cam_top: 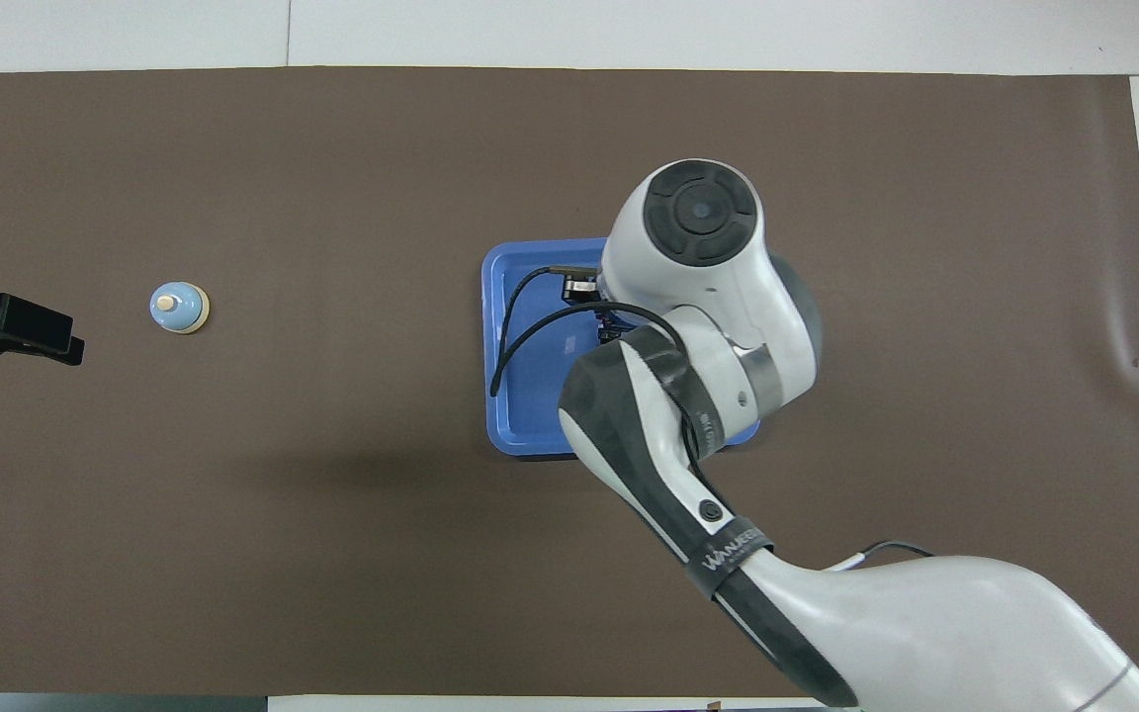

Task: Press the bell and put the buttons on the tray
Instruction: 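Carry the yellow button into the tray beside the red one and release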

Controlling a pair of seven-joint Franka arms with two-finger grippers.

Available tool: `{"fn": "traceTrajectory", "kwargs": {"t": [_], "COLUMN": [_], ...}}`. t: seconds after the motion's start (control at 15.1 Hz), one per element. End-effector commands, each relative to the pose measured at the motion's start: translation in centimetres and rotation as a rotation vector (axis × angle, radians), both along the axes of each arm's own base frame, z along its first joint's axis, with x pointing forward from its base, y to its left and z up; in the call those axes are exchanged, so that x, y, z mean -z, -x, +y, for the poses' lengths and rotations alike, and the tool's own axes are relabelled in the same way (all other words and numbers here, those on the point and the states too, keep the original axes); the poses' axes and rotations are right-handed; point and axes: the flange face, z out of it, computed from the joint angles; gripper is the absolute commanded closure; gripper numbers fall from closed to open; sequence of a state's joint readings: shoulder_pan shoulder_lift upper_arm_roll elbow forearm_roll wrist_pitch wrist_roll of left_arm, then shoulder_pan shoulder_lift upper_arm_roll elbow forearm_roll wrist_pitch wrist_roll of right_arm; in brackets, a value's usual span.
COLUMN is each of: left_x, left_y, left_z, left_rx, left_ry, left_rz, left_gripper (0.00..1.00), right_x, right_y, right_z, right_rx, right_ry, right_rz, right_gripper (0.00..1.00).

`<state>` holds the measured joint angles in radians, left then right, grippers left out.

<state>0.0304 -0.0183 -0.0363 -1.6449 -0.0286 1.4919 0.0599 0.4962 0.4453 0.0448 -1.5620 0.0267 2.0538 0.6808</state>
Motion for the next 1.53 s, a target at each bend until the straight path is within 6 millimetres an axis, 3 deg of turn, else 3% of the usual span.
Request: {"fn": "traceTrajectory", "kwargs": {"t": [0.0,0.2,0.33,0.6,0.66,0.73,0.8,0.86,0.93,1.06,1.19,1.33,1.46], "left_x": [0.0,-0.1,-0.1,-0.1,-0.1,-0.1,-0.1,-0.1,-0.1,-0.1,0.0,0.0,-0.1], "left_y": [0.6,0.6,0.6,0.6,0.6,0.6,0.6,0.6,0.6,0.6,0.6,0.6,0.6], "left_z": [0.0,0.0,0.0,0.0,0.0,0.0,0.0,0.0,0.0,0.0,0.0,0.0,0.0], "left_rx": [-0.004,-0.004,-0.004,-0.004,-0.004,-0.004,-0.004,-0.004,-0.004,-0.004,-0.004,-0.004,-0.004], "left_ry": [0.009,0.009,0.009,0.009,0.009,0.009,0.009,0.009,0.009,0.009,0.009,0.009,0.009], "left_rz": [-0.010,-0.012,-0.012,-0.012,-0.012,-0.012,-0.012,-0.012,-0.012,-0.012,-0.010,-0.010,-0.012], "left_gripper": [0.00,0.00,0.00,0.00,0.00,0.00,0.00,0.00,0.00,0.00,0.00,0.00,0.00], "right_x": [3.1,5.7,7.7,8.3,8.5,8.7,8.6,8.6,8.4,7.0,4.1,0.5,-4.9], "right_y": [-0.7,0.7,2.3,3.8,3.9,4.0,3.9,4.2,4.3,3.8,2.9,1.8,1.1], "right_z": [3.4,3.5,4.8,6.4,6.4,6.4,6.4,6.8,6.9,6.8,5.6,2.9,-1.4], "right_rx": [0.001,-0.012,-0.037,-0.066,-0.069,-0.068,-0.068,-0.071,-0.072,-0.071,-0.094,-0.142,-0.186], "right_ry": [-0.015,0.007,0.007,0.007,0.005,0.007,0.003,0.001,0.006,0.014,0.039,0.089,0.101], "right_rz": [-0.012,0.021,0.020,0.018,0.016,0.016,0.010,0.008,0.012,0.010,-0.038,-0.095,-0.108], "right_gripper": [1.00,1.00,1.00,0.81,0.74,0.59,0.08,0.00,0.00,0.00,0.00,0.00,0.00]}}
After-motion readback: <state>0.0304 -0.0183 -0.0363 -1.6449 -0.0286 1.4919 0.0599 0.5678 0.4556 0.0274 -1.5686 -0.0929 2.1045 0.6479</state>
